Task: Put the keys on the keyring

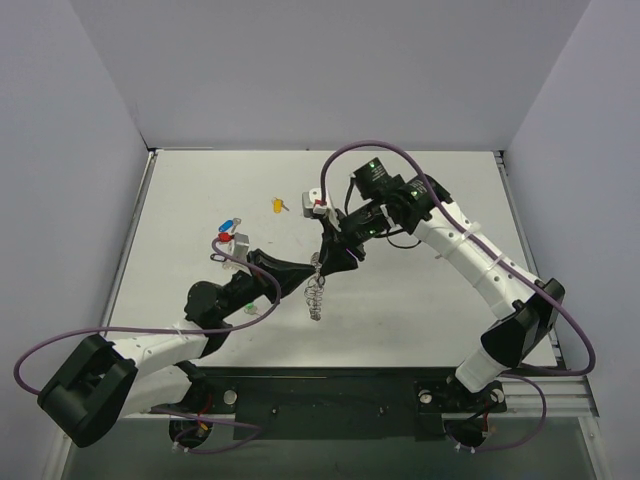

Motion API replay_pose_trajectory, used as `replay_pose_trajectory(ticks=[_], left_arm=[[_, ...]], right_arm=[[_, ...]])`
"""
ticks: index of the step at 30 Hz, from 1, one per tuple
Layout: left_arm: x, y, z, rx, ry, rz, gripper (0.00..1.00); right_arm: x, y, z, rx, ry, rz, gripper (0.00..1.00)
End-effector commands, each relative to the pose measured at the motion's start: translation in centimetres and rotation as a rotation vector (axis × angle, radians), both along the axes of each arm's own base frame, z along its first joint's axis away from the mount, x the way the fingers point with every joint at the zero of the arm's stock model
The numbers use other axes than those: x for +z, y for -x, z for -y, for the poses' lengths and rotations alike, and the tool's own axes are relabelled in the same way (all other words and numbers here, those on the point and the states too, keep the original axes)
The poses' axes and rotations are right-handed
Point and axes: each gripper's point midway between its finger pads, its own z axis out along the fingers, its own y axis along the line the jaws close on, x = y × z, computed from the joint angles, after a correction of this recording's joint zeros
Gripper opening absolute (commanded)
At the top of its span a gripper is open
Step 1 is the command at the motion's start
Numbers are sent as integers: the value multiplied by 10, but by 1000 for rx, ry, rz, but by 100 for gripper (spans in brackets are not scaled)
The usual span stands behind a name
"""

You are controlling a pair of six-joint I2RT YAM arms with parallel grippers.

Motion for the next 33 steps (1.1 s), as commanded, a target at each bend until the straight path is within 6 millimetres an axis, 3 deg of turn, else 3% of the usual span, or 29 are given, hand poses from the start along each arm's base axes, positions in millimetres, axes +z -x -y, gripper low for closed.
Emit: replay_pose_trajectory(ticks=[1,7,13,20,22,23,25,27,28,29,32,33], left_arm=[[96,30,-22,-14,256,337,0],[101,32,-23,-14,267,348,0],[101,31,-25,-1,272,345,0],[91,27,-23,0,241,306,0],[81,24,-21,-3,198,270,10],[79,21,-21,3,175,267,25],[71,20,-21,-2,112,254,41],[66,19,-19,6,34,258,49],[54,18,-18,2,-35,224,51],[57,16,-17,20,-80,266,53],[39,17,-13,-16,-211,256,54],[44,17,-12,-15,-234,301,54]], right_arm=[[-8,9,-2,52,3,-26,29],[-8,10,-4,54,-1,-36,24],[-7,14,-5,57,-7,-50,1],[0,7,-1,-15,20,-50,0],[3,4,1,-47,28,-56,0],[3,3,2,-54,32,-57,0],[1,2,7,-78,48,-60,0],[-2,3,11,-87,62,-64,0],[-4,3,15,-98,78,-63,0],[-7,5,17,-101,91,-69,0],[-12,6,23,-106,120,-65,0],[-13,7,25,-100,129,-62,0]])
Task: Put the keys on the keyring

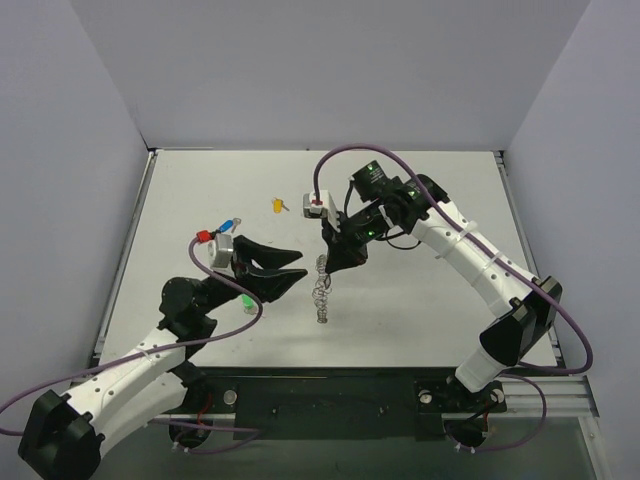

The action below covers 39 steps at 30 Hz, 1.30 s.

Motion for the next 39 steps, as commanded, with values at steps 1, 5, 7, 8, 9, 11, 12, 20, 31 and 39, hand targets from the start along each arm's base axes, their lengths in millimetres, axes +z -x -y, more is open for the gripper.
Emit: replay_pose_trajectory(ticks=[1,5,7,8,9,11,12,20,31,39], left_arm=[[-32,-3,13,-46,-248,16,55],[-29,-3,23,-107,-337,89,65],[-30,-4,26,-123,-374,107,65],[-37,-7,28,-130,-403,94,65],[-35,-7,31,-132,-413,121,65],[-36,-8,37,-141,-430,137,63],[-39,-9,39,-144,-438,133,62],[-41,-4,63,-200,-465,168,52],[-55,-15,68,-125,-575,218,45],[-53,-18,70,-124,-587,224,36]], right_arm=[[6,12,17,-6,35,11,0],[3,15,25,32,80,49,0],[2,17,27,46,100,64,0],[0,17,29,50,109,63,0],[-1,17,30,51,115,65,0],[-3,18,31,56,125,61,0],[-3,17,30,57,125,63,0],[-4,16,26,65,120,52,0],[-3,16,24,69,111,42,0],[-4,17,22,75,112,40,0]])
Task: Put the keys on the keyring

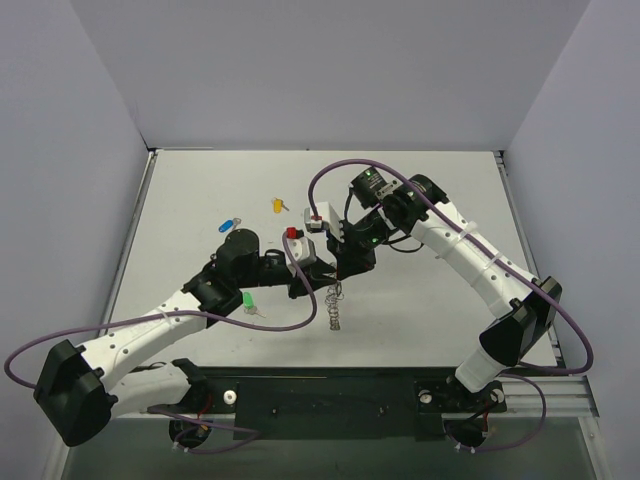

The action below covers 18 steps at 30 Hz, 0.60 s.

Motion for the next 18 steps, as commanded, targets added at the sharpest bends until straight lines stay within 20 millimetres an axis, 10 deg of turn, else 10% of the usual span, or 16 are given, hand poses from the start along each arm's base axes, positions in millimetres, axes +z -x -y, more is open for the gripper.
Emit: replay_pose_trajectory(ticks=[1,11,18], left_arm=[[23,-5,3,3,25,63,36],[19,-2,7,-20,-7,50,0],[28,-8,3,37,33,47,0]], right_arm=[[13,8,-3,28,-30,-8,0],[16,11,-4,30,-39,-8,0],[22,9,-8,4,-68,-10,1]])
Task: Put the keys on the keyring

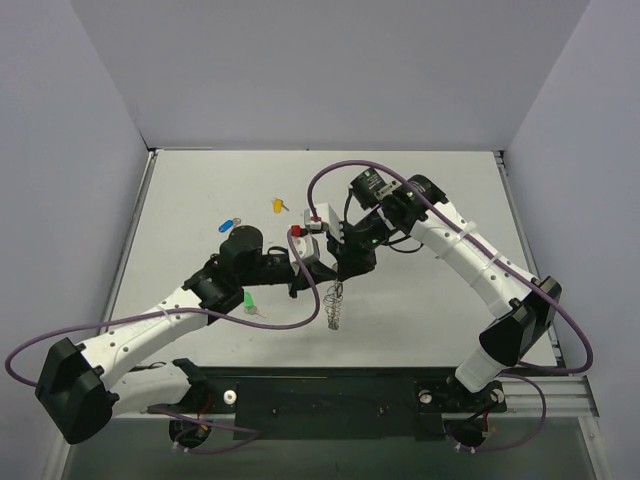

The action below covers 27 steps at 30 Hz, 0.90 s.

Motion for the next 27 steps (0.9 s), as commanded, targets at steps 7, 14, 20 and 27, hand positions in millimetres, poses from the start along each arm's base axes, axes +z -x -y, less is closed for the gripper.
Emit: replay_pose_trajectory(ticks=[7,14,20,27], left_arm=[[61,-10,-26,211,453,-55,0],[108,-16,-73,326,976,-154,0],[132,-25,-93,341,1207,-262,0],[148,-28,-94,327,1253,-280,0]], right_arm=[[46,1,-8,-47,-182,-40,27],[70,-6,-10,-55,-245,13,32],[74,-17,-12,-84,-250,54,33],[77,-54,-22,-272,-260,99,34]])
